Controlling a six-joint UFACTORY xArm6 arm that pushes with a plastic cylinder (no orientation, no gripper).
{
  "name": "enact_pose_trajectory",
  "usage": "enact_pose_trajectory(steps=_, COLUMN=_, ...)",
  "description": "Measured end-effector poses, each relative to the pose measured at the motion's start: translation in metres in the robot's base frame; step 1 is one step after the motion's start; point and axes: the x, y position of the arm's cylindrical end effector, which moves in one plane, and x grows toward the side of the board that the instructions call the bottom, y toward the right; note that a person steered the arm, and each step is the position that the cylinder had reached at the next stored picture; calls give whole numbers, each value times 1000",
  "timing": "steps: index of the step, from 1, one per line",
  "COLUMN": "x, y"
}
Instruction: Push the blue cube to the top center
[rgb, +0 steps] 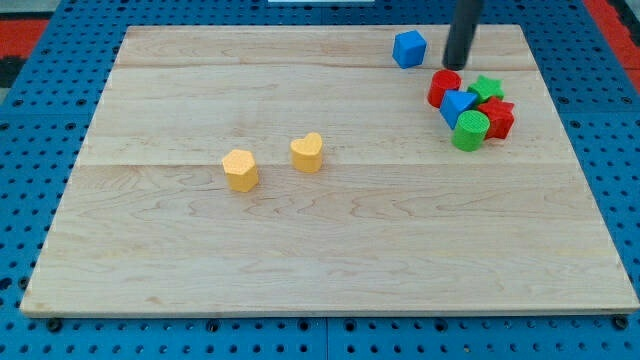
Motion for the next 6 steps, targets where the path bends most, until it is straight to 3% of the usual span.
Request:
enact_pose_trajectory(steps=1, x=-18, y=-13)
enact_pose_trajectory(steps=4, x=-30, y=-174)
enact_pose_trajectory(steps=6, x=-7, y=-196)
